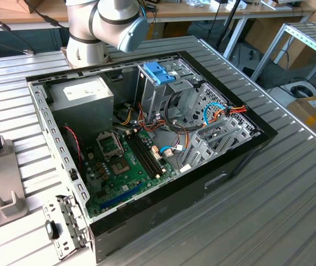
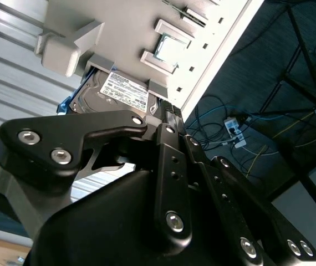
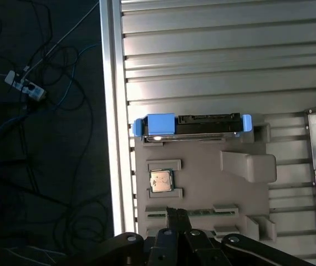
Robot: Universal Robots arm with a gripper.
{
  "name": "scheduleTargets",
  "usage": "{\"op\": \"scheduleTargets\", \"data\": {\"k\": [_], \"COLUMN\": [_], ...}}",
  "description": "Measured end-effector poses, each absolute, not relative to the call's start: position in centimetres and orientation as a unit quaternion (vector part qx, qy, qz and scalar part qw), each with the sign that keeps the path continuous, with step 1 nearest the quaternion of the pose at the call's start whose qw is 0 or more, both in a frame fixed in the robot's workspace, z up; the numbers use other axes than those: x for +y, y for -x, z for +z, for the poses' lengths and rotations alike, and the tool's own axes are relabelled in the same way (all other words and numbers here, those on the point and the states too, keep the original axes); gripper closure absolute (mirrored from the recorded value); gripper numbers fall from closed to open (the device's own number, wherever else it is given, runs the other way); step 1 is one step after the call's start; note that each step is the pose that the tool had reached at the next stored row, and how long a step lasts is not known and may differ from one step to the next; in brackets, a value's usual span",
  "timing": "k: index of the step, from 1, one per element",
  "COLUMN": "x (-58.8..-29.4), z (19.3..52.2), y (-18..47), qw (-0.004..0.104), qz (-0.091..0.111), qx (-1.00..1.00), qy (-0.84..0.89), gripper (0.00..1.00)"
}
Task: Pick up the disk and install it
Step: 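Reach for the disk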
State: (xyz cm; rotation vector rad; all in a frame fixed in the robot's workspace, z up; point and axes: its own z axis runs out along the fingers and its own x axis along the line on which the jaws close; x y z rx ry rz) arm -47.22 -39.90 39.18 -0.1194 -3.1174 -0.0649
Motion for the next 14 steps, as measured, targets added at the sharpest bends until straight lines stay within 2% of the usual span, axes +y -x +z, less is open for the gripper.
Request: {"op": "scheduleTargets", "data": {"k": [14], "x": [-39.63], "z": [38.91], "y": [46.58], "qw": [0.011], "qz": [-0.021], "qx": [-0.999], "qy": [0.038], "gripper": [0.90]}}
